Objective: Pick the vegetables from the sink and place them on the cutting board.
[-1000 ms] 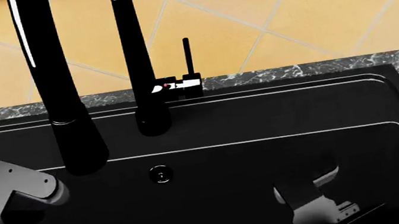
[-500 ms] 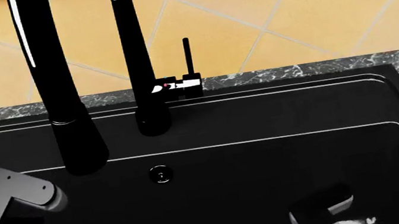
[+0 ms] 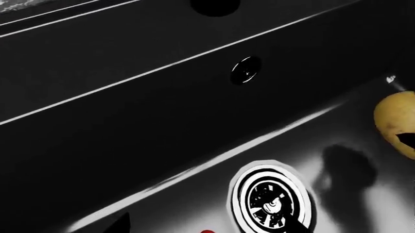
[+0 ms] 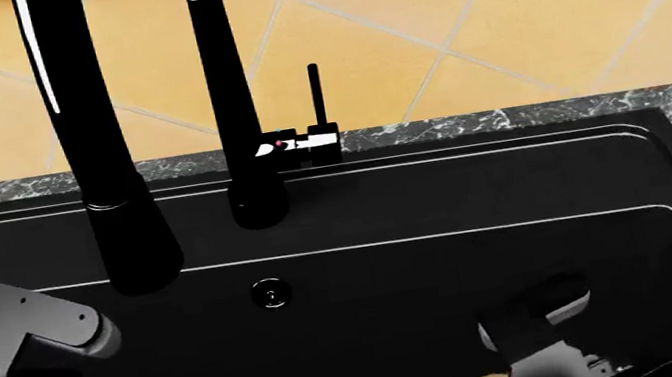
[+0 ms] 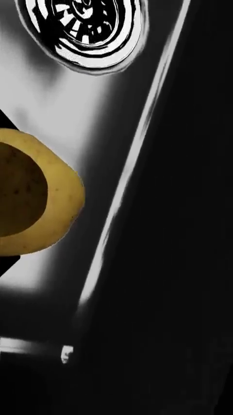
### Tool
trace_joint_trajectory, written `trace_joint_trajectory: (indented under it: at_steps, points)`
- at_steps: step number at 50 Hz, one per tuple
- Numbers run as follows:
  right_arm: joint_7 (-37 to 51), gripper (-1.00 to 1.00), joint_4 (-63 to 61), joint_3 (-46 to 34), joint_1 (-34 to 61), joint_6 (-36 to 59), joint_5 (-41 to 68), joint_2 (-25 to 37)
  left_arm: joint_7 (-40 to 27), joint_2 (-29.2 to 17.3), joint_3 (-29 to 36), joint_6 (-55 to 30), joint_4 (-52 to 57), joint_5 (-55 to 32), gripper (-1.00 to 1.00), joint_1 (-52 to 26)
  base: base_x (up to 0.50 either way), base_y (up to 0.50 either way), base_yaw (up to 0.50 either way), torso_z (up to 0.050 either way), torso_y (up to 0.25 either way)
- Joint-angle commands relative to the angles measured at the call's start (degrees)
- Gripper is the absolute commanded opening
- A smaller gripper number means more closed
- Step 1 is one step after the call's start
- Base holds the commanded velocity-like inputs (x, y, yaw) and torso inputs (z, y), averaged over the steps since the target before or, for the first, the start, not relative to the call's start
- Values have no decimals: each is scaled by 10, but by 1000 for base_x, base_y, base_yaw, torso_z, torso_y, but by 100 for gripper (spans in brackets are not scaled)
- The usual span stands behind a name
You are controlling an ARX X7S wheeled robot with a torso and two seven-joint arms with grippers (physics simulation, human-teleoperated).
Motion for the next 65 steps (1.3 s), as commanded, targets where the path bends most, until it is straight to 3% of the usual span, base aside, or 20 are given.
trace_joint_trajectory:
  at_steps: [1, 13, 24, 42, 65]
  points:
    - [61, -100, -198, 41, 16, 83, 60, 55, -2, -4, -5, 0, 5, -6, 100, 4, 0, 0, 0, 0, 0]
    - [158, -100, -388, 137, 31, 157, 179, 95, 0, -7, -1, 13, -4, -5, 100, 20, 0, 0, 0, 0, 0]
    - [219, -100, -441, 233, 93, 176, 248, 134, -1, 1, 11, 27, -24, 1, 100, 29, 0, 0, 0, 0, 0]
    - [245, -100, -457, 260, 109, 178, 268, 152, -6, -7, 64, -8, -46, 16, 100, 29, 0, 0, 0, 0, 0]
    - [265, -100, -474, 280, 119, 170, 293, 154, 54, 62, 156, 115, -251, 76, 100, -13, 0, 0, 0, 0, 0]
